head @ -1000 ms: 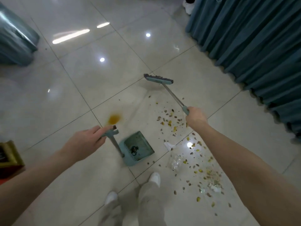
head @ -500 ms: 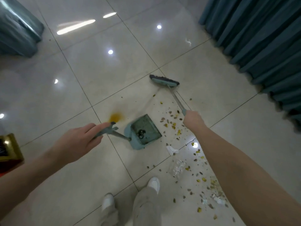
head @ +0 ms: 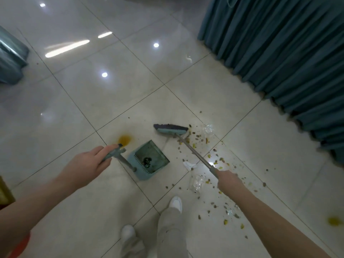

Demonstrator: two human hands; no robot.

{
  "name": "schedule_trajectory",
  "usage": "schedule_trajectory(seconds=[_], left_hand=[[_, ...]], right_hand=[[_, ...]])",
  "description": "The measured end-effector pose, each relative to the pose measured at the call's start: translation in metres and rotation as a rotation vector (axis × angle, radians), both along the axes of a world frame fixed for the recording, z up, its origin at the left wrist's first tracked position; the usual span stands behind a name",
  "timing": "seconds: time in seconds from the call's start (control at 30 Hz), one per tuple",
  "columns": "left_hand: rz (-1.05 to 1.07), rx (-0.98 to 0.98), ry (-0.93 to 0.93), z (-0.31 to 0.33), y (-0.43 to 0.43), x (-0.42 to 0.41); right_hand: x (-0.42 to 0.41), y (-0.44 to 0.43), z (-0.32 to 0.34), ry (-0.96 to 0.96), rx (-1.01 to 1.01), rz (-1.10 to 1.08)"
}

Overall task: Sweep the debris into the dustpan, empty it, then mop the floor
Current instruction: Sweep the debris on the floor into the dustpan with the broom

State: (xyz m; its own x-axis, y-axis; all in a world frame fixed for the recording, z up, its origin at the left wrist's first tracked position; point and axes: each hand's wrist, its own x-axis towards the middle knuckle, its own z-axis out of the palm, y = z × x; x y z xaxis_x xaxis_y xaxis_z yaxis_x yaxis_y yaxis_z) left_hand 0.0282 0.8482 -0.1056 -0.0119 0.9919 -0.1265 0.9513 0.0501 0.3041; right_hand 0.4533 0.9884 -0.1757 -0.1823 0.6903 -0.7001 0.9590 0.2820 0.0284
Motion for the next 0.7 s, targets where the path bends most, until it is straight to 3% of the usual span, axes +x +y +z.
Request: schedule_trajectory(seconds=[0.17,0.3,0.7], left_hand=[[0.051,-0.045,-0.009,0.001,-0.049,-0.011],[0.07,-0.082,-0.011,0.003,-0.079,-0.027],[0.161,-0.044,-0.011,-0.006,-0.099,-0.039]], right_hand=[[0.007,-0.083,0.022,-0.074,-0.004,-0.039],[-0.002,-0.104,0.029,-0.001,0.032,-0.151],[-0.141,0.018,0.038,0.194,0.134,0.018]])
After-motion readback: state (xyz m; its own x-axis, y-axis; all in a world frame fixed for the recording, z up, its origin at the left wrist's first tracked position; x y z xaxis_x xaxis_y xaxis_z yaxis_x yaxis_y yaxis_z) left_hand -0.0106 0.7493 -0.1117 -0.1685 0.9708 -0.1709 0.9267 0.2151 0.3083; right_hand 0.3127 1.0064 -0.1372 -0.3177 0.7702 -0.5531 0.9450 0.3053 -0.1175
